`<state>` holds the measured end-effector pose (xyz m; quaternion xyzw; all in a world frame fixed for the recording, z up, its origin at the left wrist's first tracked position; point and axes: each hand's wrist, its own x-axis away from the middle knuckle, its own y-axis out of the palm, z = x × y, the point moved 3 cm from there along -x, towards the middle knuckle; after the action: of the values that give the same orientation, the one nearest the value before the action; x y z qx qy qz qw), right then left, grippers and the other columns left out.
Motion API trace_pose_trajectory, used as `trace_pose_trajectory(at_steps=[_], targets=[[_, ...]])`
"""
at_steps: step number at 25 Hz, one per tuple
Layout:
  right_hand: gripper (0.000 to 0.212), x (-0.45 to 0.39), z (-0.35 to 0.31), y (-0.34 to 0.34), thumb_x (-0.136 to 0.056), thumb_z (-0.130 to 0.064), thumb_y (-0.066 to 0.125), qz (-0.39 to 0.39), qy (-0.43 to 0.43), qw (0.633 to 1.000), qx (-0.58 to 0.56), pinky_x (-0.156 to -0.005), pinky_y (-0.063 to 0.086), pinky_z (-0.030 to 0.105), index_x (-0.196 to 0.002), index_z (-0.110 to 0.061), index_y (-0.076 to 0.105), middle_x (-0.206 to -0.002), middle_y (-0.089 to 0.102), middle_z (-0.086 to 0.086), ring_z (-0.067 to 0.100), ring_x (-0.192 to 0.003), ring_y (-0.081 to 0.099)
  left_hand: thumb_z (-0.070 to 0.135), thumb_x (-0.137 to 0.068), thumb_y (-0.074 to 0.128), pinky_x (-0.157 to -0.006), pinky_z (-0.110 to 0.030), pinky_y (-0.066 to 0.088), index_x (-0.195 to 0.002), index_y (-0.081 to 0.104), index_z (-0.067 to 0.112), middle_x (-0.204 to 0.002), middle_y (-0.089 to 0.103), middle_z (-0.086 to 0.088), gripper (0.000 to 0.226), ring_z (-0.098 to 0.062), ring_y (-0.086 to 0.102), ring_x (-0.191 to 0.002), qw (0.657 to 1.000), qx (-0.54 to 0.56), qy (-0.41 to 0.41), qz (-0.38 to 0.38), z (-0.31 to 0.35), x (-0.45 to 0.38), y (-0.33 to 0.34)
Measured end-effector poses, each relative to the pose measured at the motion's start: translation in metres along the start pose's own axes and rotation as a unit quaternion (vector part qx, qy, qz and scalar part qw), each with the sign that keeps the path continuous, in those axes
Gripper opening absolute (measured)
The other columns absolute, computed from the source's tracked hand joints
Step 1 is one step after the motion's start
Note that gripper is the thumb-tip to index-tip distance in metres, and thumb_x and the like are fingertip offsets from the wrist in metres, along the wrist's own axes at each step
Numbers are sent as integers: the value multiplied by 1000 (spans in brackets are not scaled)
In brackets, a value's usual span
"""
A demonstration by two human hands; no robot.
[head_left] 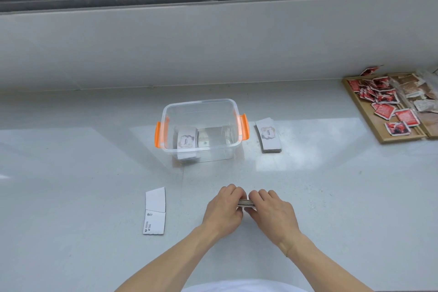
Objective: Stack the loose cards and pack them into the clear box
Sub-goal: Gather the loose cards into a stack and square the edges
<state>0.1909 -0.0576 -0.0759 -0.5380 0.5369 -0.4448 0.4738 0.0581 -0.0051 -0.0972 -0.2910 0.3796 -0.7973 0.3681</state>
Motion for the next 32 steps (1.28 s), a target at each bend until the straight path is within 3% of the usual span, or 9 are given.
trace_pose_trajectory(at_steps=[2,5,9,14,21,24,27,32], targets=[[32,-1,-3,-2,-66,-32,87,11,7,1000,-8,-34,28,26,-74,-17,59,-60,54,-3,22,-53,51,9,-78,55,-61,-33,46,-98,51,23,-99,53,8,25,-14,48,-92,1000,7,1,23,-2,1,-3],[32,4,-8,5,-64,-32,88,-7,17,1000,5,-43,42,32,-74,-17,62,-59,56,-1,25,-53,53,10,-81,51,-67,-30,35,-100,51,20,-101,53,2,22,-21,49,-93,999,-44,6,-14,-5,6,6],[29,9,-9,16,-67,-30,86,-31,28,999,-7,-41,38,34,-77,-18,62,-63,56,-2,25,-56,52,8,-81,47,-71,-31,30,-102,48,19,-104,52,-1,24,-27,49,-98,995,-87,-14,-45,-7,6,14],[30,12,-4,22,-70,-32,82,-48,27,998,-26,-46,40,34,-89,-21,61,-74,59,-4,25,-65,53,25,-80,53,-96,-36,34,-134,38,31,-129,47,3,57,-20,40,-119,989,-102,30,-107,-36,17,-3],[33,14,-4,25,-75,-34,77,-73,38,996,-38,-53,44,35,-102,-24,62,-87,63,-4,26,-75,55,11,-72,47,-116,-39,22,-136,34,41,-155,21,6,72,-27,13,-144,942,-276,42,-186,-139,56,-87],[34,14,-5,25,-75,-35,77,-80,42,995,-40,-54,45,35,-104,-25,62,-90,64,-4,27,-78,56,4,-74,49,-115,-39,25,-135,29,44,-159,11,5,76,-28,7,-146,918,-336,44,-207,-162,62,-107],[36,14,-4,25,-76,-36,75,-83,46,994,-46,-56,46,35,-108,-26,62,-94,64,-4,27,-81,56,11,-82,63,-111,-39,31,-139,25,45,-159,5,2,77,-29,7,-145,911,-356,28,-208,-173,62,-114],[39,11,-3,24,-79,-39,72,-80,46,994,-53,-61,46,34,-114,-27,59,-101,63,-4,26,-87,56,22,-78,76,-107,-38,35,-130,36,39,-157,14,1,68,-28,12,-143,913,-360,37,-191,-172,52,-113]])
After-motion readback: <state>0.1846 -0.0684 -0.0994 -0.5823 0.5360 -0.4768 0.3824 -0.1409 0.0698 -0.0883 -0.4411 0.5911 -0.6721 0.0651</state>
